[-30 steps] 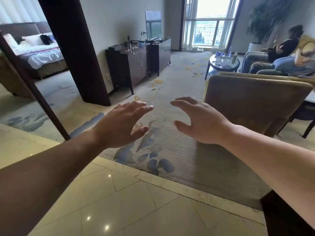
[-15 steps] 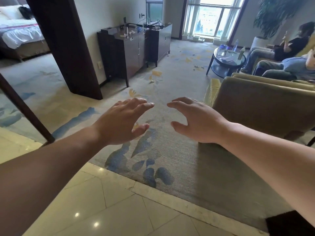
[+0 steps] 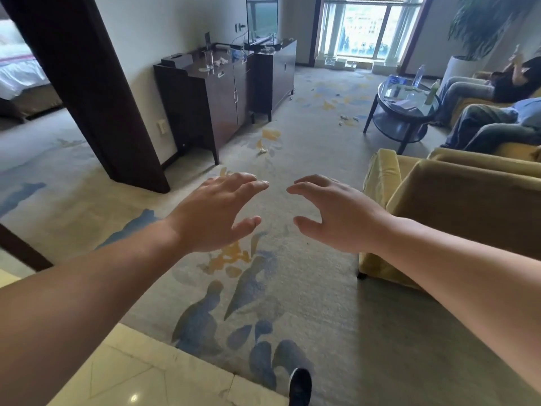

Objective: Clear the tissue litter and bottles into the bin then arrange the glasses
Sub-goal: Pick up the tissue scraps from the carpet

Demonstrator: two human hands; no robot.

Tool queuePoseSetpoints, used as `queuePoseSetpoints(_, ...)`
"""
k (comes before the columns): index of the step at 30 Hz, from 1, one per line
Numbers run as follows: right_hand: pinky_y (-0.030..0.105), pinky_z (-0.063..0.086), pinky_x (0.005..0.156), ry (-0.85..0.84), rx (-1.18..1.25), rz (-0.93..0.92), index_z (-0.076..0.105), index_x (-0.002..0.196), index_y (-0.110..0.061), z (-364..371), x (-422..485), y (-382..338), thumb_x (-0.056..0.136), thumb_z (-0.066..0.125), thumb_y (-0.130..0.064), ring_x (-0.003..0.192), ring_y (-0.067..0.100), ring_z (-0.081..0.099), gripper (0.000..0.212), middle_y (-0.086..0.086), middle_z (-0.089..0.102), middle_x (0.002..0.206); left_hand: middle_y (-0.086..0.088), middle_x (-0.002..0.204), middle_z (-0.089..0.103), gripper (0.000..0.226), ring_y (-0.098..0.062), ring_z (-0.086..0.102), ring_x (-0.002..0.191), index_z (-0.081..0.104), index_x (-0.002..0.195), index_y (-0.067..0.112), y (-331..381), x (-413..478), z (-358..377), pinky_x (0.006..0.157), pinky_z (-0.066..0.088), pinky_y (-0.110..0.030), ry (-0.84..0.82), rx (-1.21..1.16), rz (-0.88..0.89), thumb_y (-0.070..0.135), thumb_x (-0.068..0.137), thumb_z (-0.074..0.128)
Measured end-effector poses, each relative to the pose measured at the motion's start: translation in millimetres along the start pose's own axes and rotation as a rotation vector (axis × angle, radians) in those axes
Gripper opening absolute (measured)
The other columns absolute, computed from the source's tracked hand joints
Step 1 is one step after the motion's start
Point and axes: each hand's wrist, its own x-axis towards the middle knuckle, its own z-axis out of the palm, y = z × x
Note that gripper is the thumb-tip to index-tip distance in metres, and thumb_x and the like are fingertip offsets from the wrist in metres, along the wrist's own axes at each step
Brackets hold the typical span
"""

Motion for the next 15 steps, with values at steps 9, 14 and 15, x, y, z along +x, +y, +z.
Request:
queuePoseSetpoints(9,0.024,0.034,0.098,0.014,0.031,-0.015,0.038,0.142,-0.029,-18,156,148,0.091,0.050,-0.047,0.130,0.012,0.041,0.056,-0.009,0.038,0.146,0.002,0.146,0.039,0.063,-0.017,0.036,0.136,0.031,0.145,0.029,-76,185,32,0.112,0.032,-0.041,-0.004,-0.010,-0.048,0.058,0.089,0.034)
queuePoseSetpoints(14,0.023,0.033,0.098,-0.017,0.046,-0.044,0.038,0.142,-0.029,-7,244,206,0.091,0.051,-0.046,0.130,0.011,0.040,0.055,-0.010,0.038,0.146,0.003,0.146,0.039,0.063,-0.015,0.035,0.137,0.031,0.144,0.030,-136,259,61,0.112,0.032,-0.043,-0.021,-0.020,-0.090,0.058,0.089,0.034)
queuePoseSetpoints(15,0.023,0.033,0.098,-0.020,0.055,-0.044,0.038,0.142,-0.029,-2,264,216,0.091,0.051,-0.046,0.130,0.012,0.040,0.055,-0.010,0.038,0.146,0.003,0.146,0.039,0.062,-0.015,0.035,0.136,0.031,0.144,0.029,-150,274,68,0.111,0.033,-0.043,-0.022,-0.032,-0.096,0.058,0.089,0.034)
